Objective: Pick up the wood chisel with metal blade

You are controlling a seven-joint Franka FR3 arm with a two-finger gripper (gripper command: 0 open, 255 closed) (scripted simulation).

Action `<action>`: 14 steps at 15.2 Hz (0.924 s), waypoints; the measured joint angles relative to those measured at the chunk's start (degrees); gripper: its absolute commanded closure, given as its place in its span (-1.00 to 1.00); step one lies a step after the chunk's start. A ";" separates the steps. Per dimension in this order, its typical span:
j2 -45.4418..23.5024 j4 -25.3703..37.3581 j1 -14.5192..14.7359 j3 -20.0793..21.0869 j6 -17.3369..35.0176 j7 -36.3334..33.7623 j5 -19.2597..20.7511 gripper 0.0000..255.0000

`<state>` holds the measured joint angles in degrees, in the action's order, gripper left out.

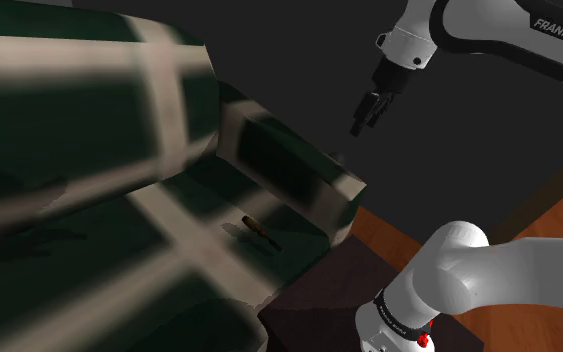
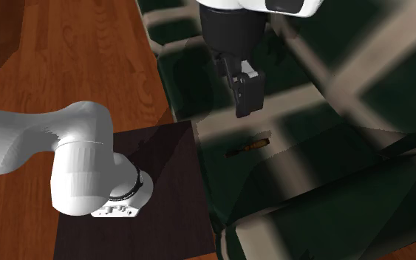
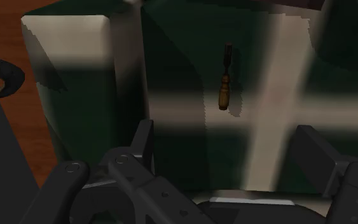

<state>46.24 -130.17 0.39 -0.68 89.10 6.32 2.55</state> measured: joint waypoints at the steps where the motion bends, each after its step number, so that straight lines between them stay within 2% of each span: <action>1: 0.00 0.00 0.00 0.00 0.00 0.00 0.00 -1.00; 5: 0.28 -5.76 0.31 0.23 5.67 -0.42 -0.45 -1.00; 14: -4.46 -20.22 1.66 1.66 25.73 -2.16 -2.10 -1.00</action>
<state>41.78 -150.39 2.05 0.98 114.83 4.15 0.45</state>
